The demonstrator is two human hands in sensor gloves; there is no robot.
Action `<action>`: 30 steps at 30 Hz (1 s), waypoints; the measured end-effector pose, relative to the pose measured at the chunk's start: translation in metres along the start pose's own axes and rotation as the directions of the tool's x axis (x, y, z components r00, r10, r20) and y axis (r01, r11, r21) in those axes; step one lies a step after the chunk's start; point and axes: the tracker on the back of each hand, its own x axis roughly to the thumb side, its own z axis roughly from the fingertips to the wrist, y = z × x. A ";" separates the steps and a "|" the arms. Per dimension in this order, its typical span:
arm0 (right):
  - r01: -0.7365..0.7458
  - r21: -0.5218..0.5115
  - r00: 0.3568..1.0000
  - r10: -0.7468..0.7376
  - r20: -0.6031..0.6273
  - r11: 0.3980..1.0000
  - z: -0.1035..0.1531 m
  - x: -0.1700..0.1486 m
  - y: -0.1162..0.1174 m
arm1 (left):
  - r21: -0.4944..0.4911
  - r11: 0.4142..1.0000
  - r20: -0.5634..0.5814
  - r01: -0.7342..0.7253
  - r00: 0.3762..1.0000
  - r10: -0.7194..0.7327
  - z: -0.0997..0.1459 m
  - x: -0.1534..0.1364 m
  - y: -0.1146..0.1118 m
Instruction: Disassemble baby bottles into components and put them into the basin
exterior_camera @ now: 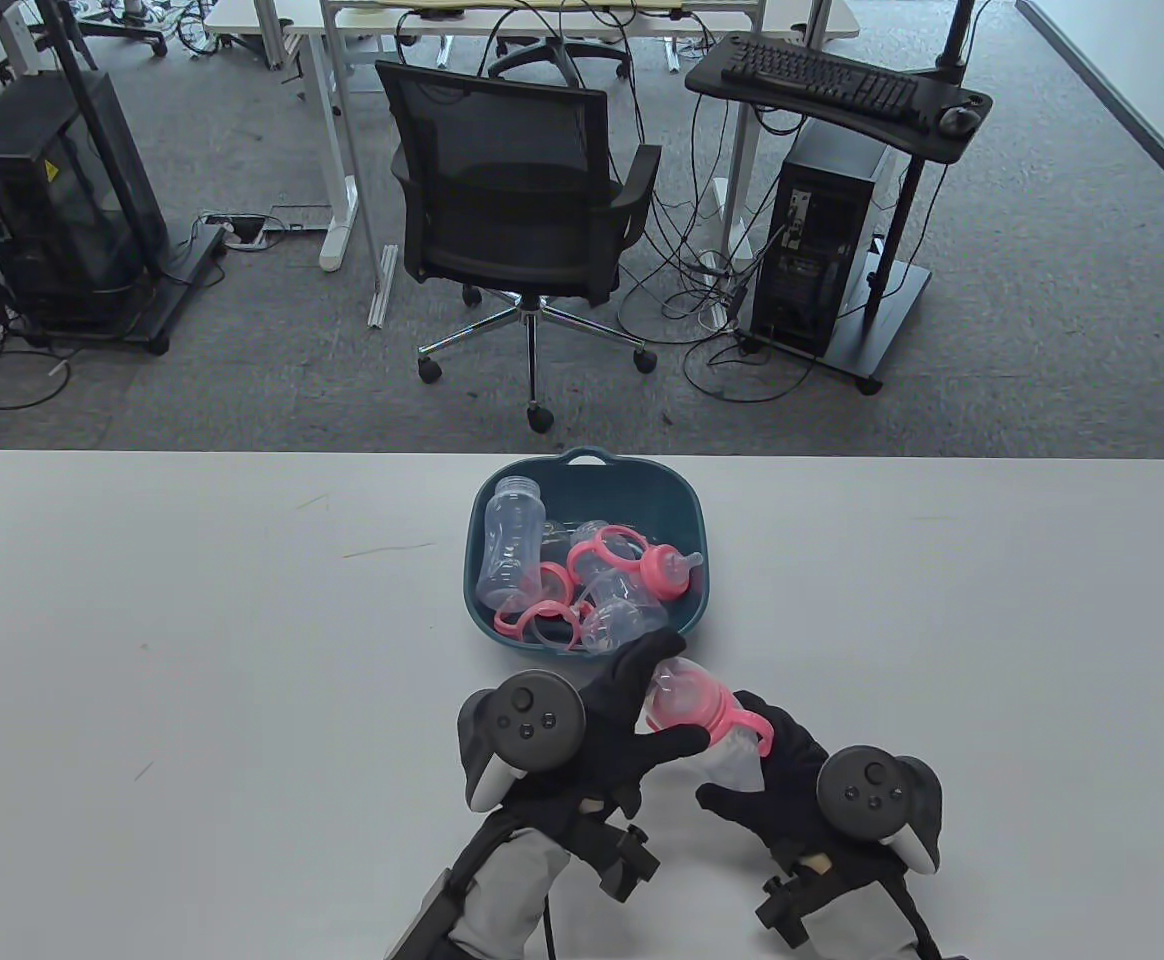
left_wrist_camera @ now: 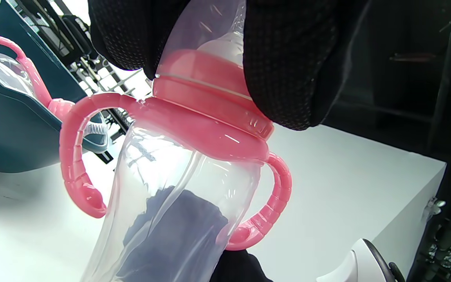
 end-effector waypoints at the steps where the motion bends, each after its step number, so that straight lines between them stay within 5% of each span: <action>1: -0.001 -0.003 1.000 0.001 -0.001 1.000 0.000 0.000 0.000 | 0.007 1.000 -0.001 0.002 1.000 -0.002 0.000 0.000 0.000; 10: -0.017 -0.007 0.999 0.016 -0.028 1.000 0.000 -0.001 0.001 | 0.085 0.994 -0.002 0.075 0.997 -0.075 0.001 0.003 -0.001; 11: -0.004 -0.002 1.000 0.004 -0.013 1.000 -0.001 -0.002 0.002 | 0.022 0.996 0.003 0.085 0.996 -0.085 0.000 0.003 0.000; 18: 0.012 -0.003 1.000 -0.012 -0.013 1.000 -0.001 -0.002 0.001 | 0.028 0.999 -0.001 0.034 0.999 -0.034 0.000 0.001 0.001; 25: 0.034 -0.048 0.999 -0.036 -0.040 0.998 0.002 -0.006 -0.005 | 0.110 0.990 0.034 -0.083 0.996 0.080 0.002 0.012 0.031; 30: 0.038 -0.086 0.997 -0.044 -0.064 0.996 0.004 -0.012 -0.011 | 0.187 0.980 -0.046 -0.059 0.997 0.069 -0.003 0.001 0.057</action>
